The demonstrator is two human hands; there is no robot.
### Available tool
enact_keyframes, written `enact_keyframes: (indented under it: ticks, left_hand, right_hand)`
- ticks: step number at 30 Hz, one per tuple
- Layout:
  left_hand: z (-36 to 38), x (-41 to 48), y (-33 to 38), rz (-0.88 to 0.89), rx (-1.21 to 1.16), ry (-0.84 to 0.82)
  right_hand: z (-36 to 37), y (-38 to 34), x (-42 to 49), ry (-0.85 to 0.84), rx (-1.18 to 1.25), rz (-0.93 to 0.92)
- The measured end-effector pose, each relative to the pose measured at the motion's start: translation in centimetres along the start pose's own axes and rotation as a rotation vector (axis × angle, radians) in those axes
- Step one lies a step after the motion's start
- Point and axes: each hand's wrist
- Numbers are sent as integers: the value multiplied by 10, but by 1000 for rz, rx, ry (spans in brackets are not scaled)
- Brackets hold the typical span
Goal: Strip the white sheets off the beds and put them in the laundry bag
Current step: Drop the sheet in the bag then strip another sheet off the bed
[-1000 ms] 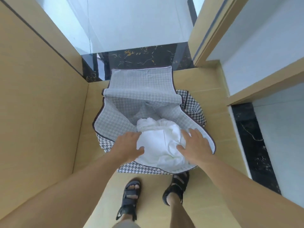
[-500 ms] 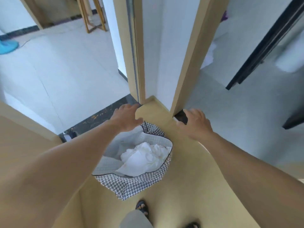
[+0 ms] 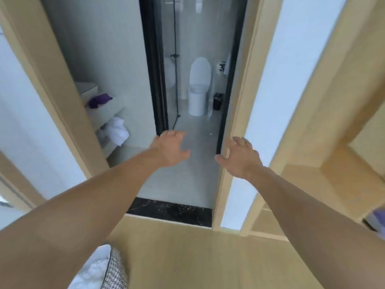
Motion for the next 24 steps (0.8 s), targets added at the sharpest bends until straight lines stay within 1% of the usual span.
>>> enact_keyframes:
  ticks: [5,9,14,17,20,24]
  left_hand:
    - [-10,83,178,326,-60,28]
    - [-15,134,303,553,-45,51]
    - [-1,201,451,800,-37,56]
    - [10,232,534,924,-64,26]
    - [16,256,616,1053,-77,-30]
    - [20,273,725,1221,-90,-40]
  right_hand:
    - [-70,157,-20,81,-13,249]
    - [-118,260,-42,147,-1,433]
    - [-167,389,-64,246,-9,671]
    - [-188,455,-75,272,-36,799]
    - [-206,514,-88,262,-44,919]
    - [-230,589,-120,307,-71,1081]
Point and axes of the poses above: each hand's wrist, its own x-axis towards the middle knuckle, its own z-axis out of the palm, y = z × x, and after that the axes turned 9 degrees about z, right-handed
